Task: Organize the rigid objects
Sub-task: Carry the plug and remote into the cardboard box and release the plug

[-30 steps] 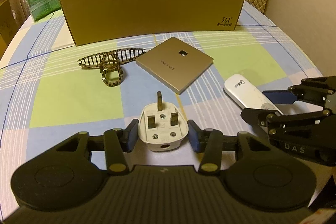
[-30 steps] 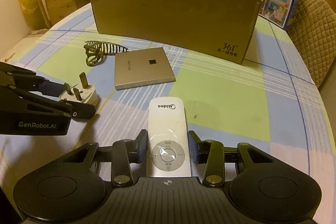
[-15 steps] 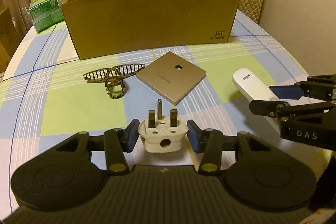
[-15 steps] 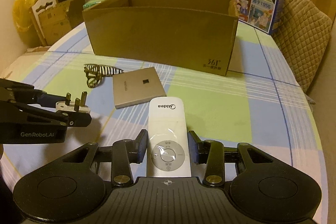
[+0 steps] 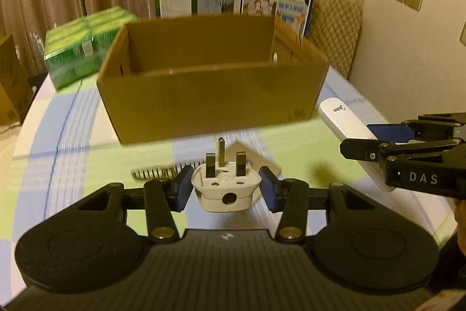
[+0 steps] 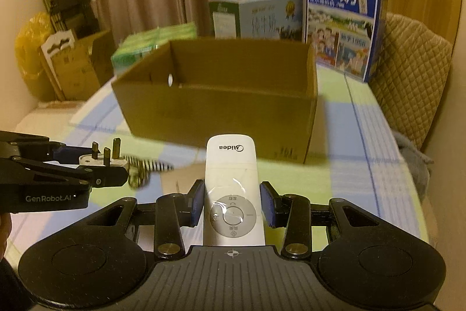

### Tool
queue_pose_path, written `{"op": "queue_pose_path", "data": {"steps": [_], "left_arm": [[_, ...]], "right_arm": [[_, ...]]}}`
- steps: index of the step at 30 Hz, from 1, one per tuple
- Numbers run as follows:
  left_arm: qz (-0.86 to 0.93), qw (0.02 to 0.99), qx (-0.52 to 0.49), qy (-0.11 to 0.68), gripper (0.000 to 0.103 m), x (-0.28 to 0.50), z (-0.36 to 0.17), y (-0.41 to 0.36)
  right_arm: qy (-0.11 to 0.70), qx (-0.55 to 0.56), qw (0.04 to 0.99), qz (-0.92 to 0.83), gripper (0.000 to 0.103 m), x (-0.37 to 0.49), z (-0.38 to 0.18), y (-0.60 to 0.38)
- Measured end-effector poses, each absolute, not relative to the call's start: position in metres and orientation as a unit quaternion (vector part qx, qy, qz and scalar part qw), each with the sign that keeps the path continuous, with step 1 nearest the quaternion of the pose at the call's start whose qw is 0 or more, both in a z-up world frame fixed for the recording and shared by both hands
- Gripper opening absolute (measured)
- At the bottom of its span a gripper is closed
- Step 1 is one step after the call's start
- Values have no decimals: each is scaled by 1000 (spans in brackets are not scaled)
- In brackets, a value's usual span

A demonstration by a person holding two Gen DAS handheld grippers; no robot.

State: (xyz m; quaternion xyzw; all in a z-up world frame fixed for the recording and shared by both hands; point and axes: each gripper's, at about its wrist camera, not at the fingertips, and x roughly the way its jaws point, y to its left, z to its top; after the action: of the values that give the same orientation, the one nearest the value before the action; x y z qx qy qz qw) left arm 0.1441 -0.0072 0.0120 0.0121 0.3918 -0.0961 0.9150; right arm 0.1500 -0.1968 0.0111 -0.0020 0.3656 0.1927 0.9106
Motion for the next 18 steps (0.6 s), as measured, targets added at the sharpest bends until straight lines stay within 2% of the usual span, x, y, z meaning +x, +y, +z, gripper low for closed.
{"op": "queue_pose_path", "data": {"steps": [11,18], "left_arm": [[-105,929,16,354,43,204,74,11],[-105,932,21,346,43,250,96,21]], "right_arm": [[333,4,922,197,38,203,69,-197],[326,17,925,192,38,246,93,-198]]}}
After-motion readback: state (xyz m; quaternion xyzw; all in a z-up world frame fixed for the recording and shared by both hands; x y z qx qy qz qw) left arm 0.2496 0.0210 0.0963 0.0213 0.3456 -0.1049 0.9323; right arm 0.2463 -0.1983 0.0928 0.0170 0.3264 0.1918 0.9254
